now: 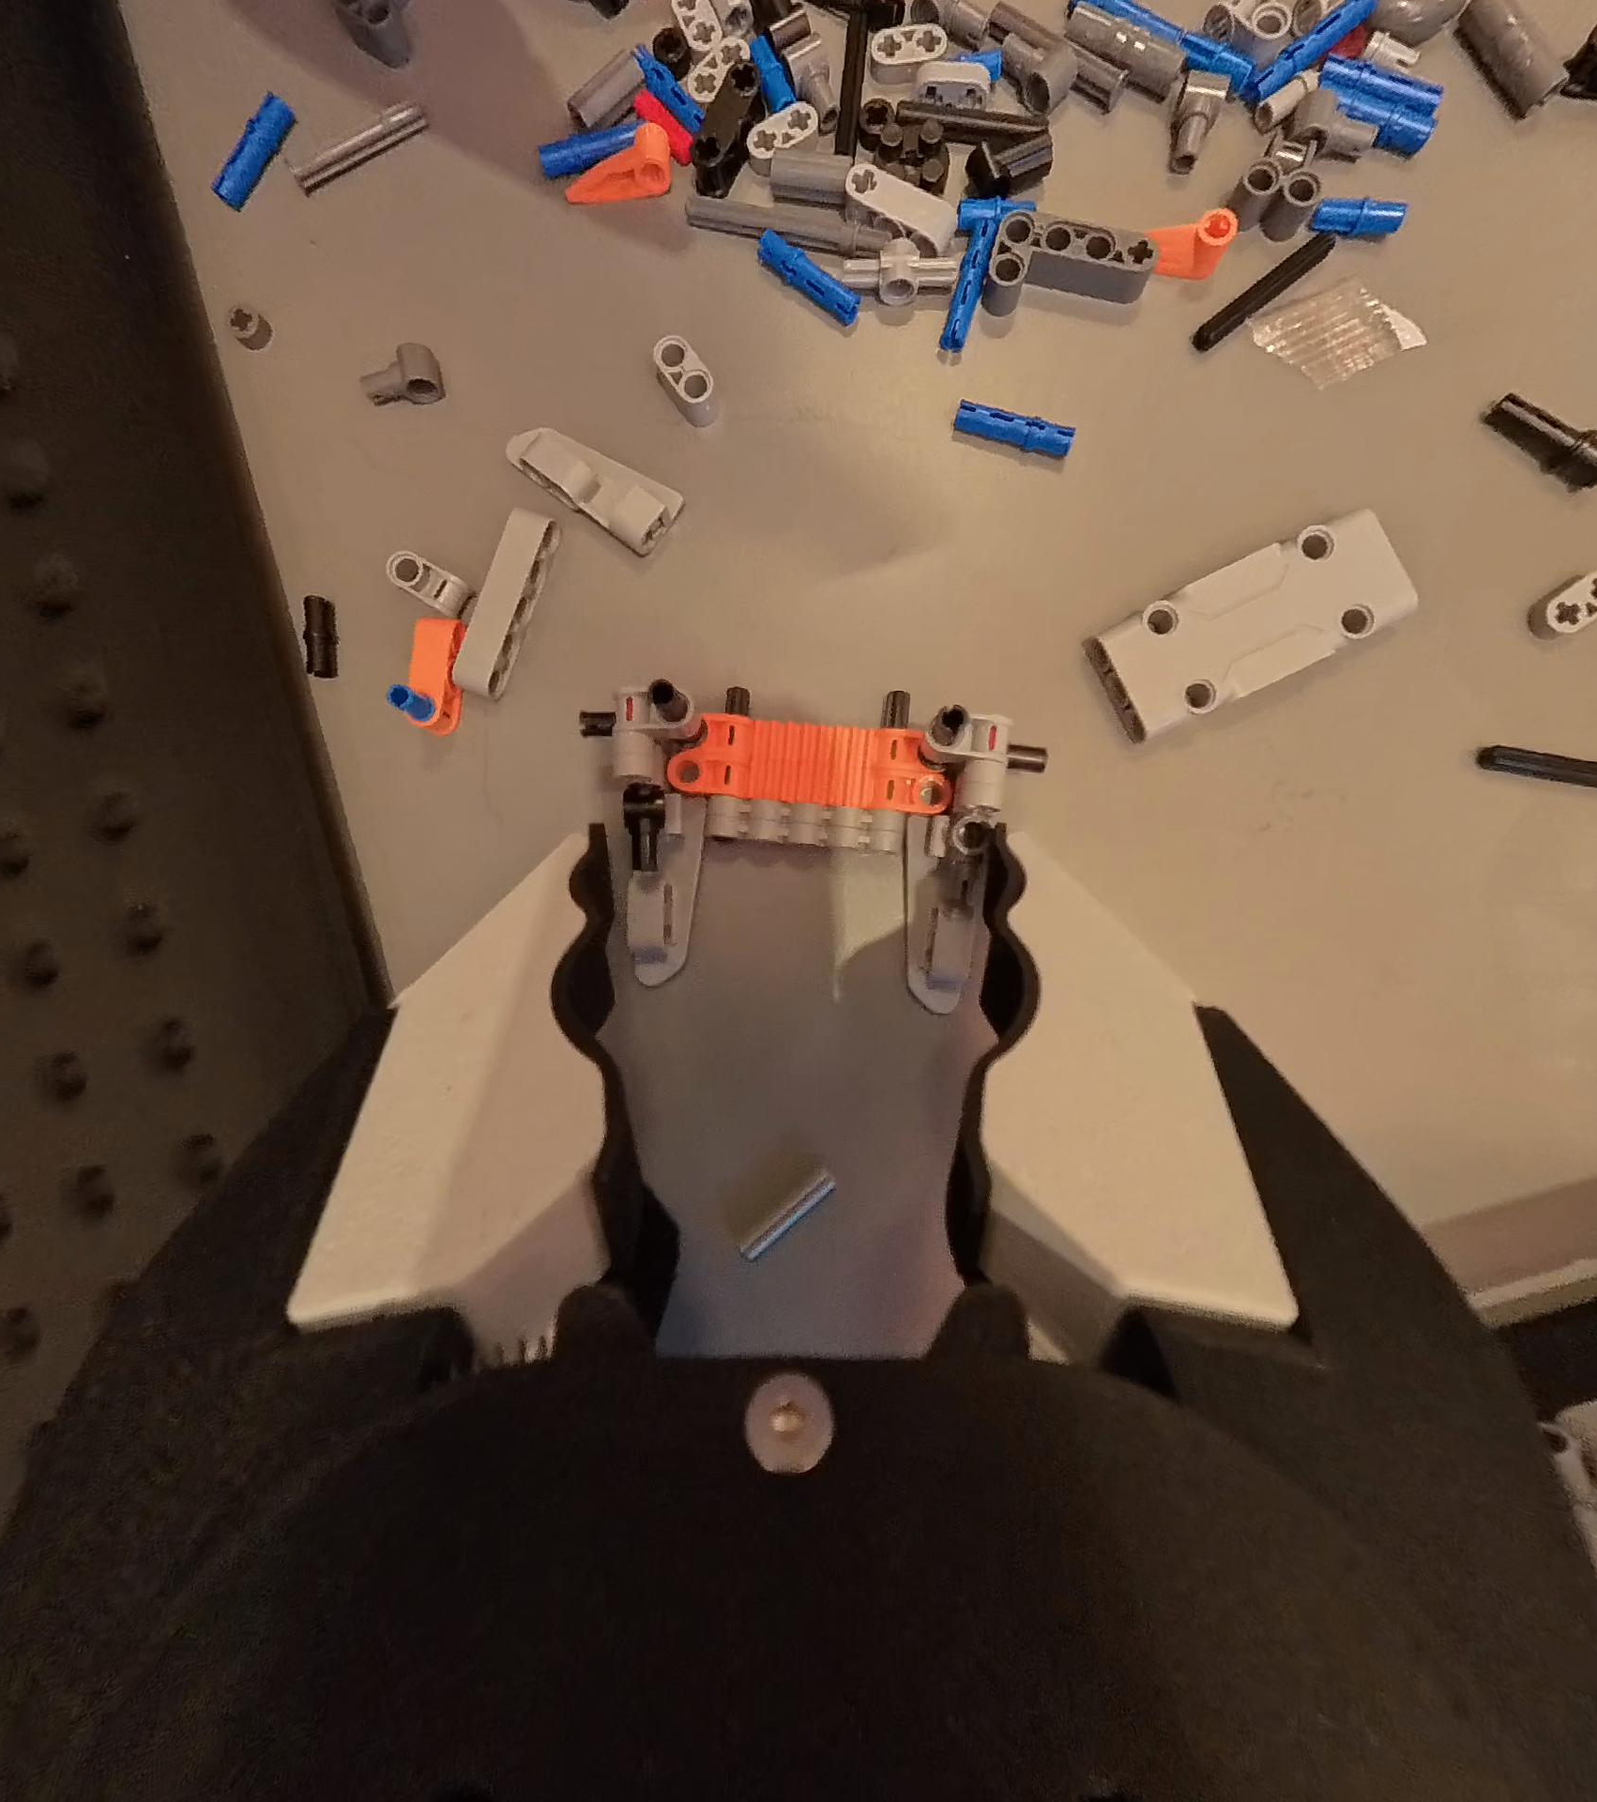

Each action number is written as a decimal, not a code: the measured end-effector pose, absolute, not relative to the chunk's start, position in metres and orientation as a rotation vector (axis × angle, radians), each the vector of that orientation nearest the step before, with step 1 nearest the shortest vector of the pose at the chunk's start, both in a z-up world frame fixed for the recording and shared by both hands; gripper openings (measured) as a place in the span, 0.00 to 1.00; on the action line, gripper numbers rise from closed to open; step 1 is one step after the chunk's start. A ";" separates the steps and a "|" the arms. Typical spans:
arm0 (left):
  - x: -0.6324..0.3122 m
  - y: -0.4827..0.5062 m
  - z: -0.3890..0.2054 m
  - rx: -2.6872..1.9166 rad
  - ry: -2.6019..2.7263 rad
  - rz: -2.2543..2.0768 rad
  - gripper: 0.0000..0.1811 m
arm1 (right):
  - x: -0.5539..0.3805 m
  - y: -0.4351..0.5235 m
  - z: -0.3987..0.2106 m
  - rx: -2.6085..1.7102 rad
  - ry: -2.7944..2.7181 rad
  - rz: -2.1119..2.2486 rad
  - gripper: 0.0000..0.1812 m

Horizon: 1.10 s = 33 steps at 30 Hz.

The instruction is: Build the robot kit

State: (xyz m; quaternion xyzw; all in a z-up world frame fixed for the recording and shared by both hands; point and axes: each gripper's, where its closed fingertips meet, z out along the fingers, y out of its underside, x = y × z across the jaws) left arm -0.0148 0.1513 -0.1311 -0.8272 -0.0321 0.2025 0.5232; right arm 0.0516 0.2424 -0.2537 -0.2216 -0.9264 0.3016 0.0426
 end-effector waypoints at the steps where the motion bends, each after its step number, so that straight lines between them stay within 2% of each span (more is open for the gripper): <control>1: -0.015 0.151 -0.131 -1.982 -0.076 0.484 0.31 | 0.052 0.243 -0.254 -0.680 -2.835 0.930 0.41; 15: -0.014 0.153 -0.134 -1.992 -0.078 0.468 0.31 | 0.054 0.251 -0.254 -0.749 -2.809 0.903 0.37; 33: -0.014 0.150 -0.125 -1.963 -0.095 0.482 0.31 | 0.045 0.269 -0.252 -1.052 -2.671 0.930 0.40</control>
